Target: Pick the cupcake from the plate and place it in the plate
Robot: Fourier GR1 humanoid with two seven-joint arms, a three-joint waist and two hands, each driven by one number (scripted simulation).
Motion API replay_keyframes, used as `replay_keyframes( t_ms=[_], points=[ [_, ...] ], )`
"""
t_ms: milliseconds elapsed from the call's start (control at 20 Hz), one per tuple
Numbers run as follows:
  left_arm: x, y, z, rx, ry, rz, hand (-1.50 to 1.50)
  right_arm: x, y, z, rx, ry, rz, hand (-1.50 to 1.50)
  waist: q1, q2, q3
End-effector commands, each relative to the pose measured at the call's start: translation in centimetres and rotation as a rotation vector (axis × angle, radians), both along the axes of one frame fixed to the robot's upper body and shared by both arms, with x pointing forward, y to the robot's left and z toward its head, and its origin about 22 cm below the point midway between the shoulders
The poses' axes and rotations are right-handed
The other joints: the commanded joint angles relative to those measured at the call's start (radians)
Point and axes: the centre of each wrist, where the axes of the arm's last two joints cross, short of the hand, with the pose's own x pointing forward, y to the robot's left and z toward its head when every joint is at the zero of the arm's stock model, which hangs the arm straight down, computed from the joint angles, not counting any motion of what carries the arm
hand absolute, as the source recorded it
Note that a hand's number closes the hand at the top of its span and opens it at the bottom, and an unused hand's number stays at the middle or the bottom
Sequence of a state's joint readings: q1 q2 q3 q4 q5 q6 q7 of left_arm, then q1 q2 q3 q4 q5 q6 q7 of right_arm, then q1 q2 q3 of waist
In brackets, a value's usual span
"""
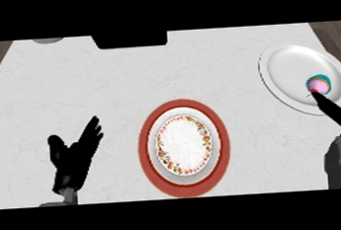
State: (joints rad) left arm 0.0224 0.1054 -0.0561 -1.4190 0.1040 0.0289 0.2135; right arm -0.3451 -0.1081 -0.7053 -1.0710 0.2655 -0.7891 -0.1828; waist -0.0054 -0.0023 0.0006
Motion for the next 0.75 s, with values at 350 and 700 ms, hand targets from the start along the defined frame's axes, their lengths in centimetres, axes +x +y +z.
replay_keyframes(
  t_ms=[350, 700],
  points=[
    [-0.4, -0.6, -0.6, 0.004, 0.001, 0.005, 0.00, -5.9, 7.7, -2.8, 0.015, 0.131, 0.064, -1.50, 0.003, 0.000, -0.001],
    [0.6, -0.5, -0.1, 0.020, -0.018, -0.012, 0.00, -9.3, 7.9, -2.3, 0.010, 0.160, 0.072, -1.50, 0.003, 0.002, -0.001]
  ],
)
